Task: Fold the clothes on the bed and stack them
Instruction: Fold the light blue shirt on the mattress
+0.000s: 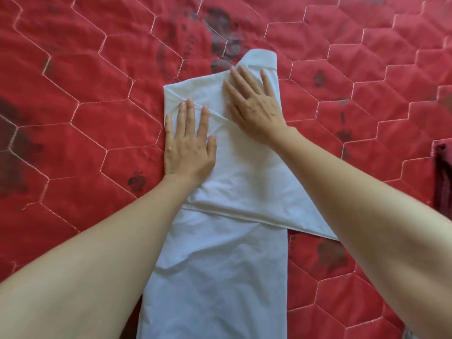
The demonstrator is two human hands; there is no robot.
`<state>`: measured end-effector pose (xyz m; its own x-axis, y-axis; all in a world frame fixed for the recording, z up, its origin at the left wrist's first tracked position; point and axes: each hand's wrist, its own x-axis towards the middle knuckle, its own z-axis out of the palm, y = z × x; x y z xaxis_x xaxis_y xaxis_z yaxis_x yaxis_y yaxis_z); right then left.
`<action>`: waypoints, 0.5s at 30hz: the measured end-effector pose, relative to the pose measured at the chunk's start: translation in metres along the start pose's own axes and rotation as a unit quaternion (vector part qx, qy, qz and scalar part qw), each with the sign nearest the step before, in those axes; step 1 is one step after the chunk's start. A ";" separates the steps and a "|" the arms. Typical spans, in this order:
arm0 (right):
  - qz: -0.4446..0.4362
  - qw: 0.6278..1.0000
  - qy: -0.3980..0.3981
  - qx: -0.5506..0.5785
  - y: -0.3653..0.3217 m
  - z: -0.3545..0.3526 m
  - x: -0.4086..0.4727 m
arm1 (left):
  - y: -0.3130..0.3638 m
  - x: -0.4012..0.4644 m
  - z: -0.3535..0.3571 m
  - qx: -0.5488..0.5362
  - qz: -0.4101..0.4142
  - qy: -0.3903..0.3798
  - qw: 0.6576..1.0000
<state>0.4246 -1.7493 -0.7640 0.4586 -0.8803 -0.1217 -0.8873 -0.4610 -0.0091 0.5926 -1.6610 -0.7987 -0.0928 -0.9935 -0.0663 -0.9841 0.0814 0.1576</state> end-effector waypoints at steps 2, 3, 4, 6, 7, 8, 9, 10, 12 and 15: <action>0.062 0.995 0.068 0.049 -0.026 -0.003 -0.026 | 0.000 0.001 -0.002 -0.002 -0.001 -0.008 1.000; 0.097 0.988 0.090 0.077 -0.040 -0.001 -0.043 | 0.000 0.001 -0.004 -0.006 0.000 -0.013 1.000; 0.125 0.983 0.090 0.100 -0.054 0.004 -0.062 | -0.001 -0.001 -0.006 -0.011 0.003 -0.019 1.000; 0.157 0.982 0.029 0.097 -0.071 0.018 -0.104 | -0.004 -0.015 -0.007 -0.012 0.016 -0.023 1.000; 0.166 0.983 0.001 0.082 -0.075 0.026 -0.124 | -0.006 -0.028 -0.008 -0.006 0.025 -0.021 0.999; 0.181 0.981 -0.008 0.072 -0.076 0.033 -0.143 | -0.008 -0.045 -0.009 0.000 0.037 -0.023 0.999; 0.209 0.975 -0.003 0.069 -0.074 0.039 -0.159 | -0.012 -0.063 -0.010 0.002 0.050 -0.028 0.998; 0.251 0.965 0.007 0.071 -0.071 0.043 -0.174 | -0.016 -0.082 -0.010 0.001 0.060 -0.035 0.998; 0.331 0.941 0.007 0.076 -0.063 0.049 -0.200 | -0.026 -0.116 -0.011 0.000 0.071 -0.047 0.996; 0.361 0.928 -0.005 0.091 -0.054 0.048 -0.230 | -0.033 -0.140 -0.012 0.014 0.072 -0.051 0.996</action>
<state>0.3647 -1.5165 -0.7832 -0.2582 -0.9511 -0.1694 -0.9572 0.2756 -0.0887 0.6398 -1.5253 -0.7829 -0.2465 -0.9582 -0.1453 -0.9633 0.2258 0.1452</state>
